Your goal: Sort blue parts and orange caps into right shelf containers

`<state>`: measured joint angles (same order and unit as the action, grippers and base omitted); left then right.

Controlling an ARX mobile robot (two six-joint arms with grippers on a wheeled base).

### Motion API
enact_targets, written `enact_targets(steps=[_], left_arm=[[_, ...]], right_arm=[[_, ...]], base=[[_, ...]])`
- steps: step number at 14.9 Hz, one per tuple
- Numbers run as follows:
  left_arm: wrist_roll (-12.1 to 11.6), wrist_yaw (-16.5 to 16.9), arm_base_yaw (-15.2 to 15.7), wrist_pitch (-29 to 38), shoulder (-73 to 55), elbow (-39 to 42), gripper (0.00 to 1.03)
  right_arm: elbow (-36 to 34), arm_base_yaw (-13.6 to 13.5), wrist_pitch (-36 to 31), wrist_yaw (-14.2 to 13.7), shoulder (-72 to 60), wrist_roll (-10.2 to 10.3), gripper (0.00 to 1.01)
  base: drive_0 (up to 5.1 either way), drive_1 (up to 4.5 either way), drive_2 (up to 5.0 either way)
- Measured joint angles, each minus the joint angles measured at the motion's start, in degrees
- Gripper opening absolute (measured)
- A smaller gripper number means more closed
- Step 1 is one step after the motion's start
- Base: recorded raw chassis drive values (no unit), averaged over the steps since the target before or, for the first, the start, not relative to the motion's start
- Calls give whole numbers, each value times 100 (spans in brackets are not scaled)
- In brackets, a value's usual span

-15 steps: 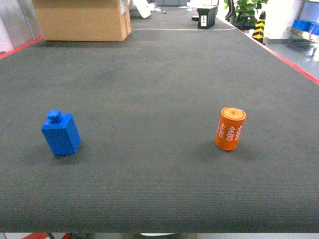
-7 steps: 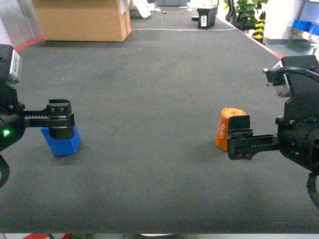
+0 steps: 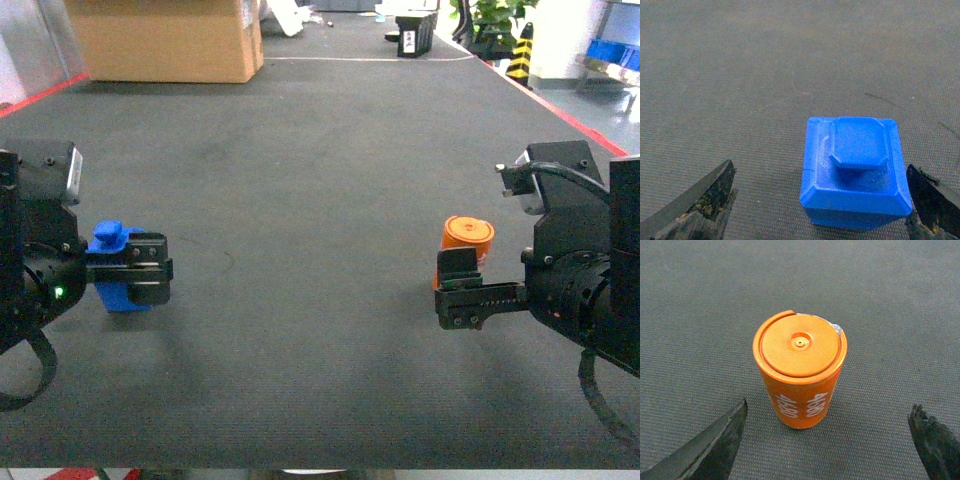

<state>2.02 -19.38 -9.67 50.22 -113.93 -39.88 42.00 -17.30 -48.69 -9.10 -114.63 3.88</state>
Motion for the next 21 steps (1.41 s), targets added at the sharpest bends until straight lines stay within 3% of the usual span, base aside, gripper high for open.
enact_targets(steps=[5, 6, 9, 12, 13, 15, 18, 21], left_arm=[[151, 85, 7, -208, -546, -483, 98], [260, 103, 7, -321, -697, -730, 98], [426, 146, 4, -654, -846, -1012, 98], [544, 144, 7, -817, -870, -1082, 98], [553, 146, 7, -820, -872, -1091, 94], [573, 146, -11, -866, -874, -1091, 69], [732, 107, -72, -708, -876, -1008, 46], [990, -11, -153, -372, -811, -726, 43]], right_arm=[[686, -17, 155, -2, -721, 127, 98], [960, -33, 120, -48, -909, 258, 98], [1115, -33, 37, -164, -1056, 317, 98], [1130, -42, 140, -162, -1086, 389, 78], [1130, -55, 149, -144, -1088, 417, 67], [1130, -70, 166, -133, -1086, 439, 47], [1019, -63, 63, -105, -997, 616, 46], [614, -13, -221, -111, -686, 870, 46]], base=[[0, 0, 0], [0, 0, 0], [0, 0, 0], [0, 0, 0], [0, 0, 0], [0, 0, 0], [0, 0, 0], [0, 0, 0]])
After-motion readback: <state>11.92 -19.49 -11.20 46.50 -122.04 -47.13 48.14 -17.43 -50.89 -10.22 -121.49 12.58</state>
